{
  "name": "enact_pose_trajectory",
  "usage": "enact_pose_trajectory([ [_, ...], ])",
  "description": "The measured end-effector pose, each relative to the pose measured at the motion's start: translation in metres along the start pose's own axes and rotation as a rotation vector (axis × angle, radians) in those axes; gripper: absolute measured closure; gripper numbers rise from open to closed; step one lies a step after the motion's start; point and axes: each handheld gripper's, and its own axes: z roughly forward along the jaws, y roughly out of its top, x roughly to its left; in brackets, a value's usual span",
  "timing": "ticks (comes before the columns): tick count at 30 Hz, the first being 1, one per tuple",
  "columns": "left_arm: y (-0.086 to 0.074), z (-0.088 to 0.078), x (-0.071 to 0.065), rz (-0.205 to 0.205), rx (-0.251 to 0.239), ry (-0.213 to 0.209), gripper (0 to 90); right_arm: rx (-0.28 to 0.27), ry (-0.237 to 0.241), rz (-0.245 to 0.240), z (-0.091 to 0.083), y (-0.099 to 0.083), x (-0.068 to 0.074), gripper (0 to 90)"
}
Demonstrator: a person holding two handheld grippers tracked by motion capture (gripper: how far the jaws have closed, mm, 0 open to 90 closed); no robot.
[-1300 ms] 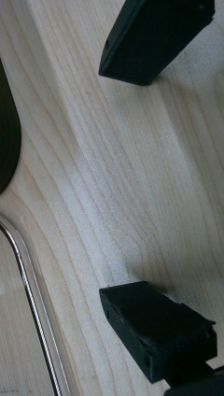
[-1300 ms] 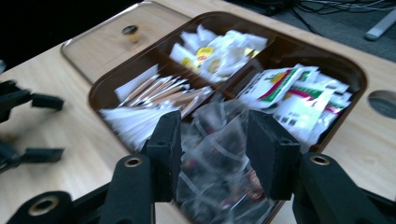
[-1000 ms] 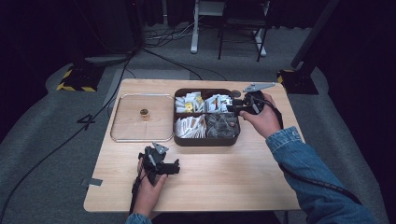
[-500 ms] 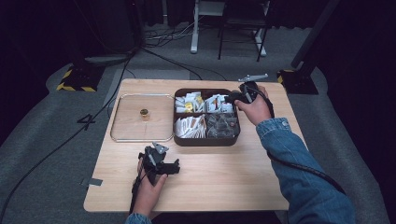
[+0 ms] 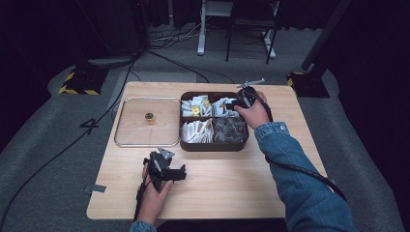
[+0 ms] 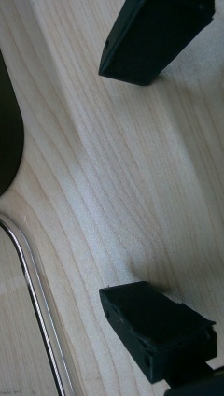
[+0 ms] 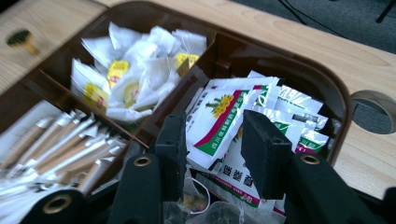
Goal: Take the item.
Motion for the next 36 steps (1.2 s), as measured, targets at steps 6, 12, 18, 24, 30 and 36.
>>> enact_pose_trajectory([
  [6,0.0,0.0,0.0,0.003,0.001,0.002,0.0,0.04,-0.029,-0.004,0.013,0.001,0.001,62.9],
  [12,0.0,0.0,0.0,0.001,0.0,0.001,0.0,0.082,-0.034,0.071,0.025,-0.001,0.001,67.2],
  [18,0.0,0.0,0.0,0.001,0.0,0.001,0.0,0.07,-0.042,0.106,0.028,-0.001,0.001,67.9],
  [24,0.0,0.0,0.0,0.0,0.0,0.0,0.0,0.065,-0.042,0.132,0.03,-0.001,0.0,69.2],
  [30,0.0,0.0,0.0,0.001,0.001,0.001,0.0,0.035,-0.016,0.125,0.031,0.007,0.008,70.7],
  [36,0.0,0.0,0.0,0.005,0.002,0.001,0.0,0.062,-0.014,0.096,0.04,0.013,0.017,69.4],
])
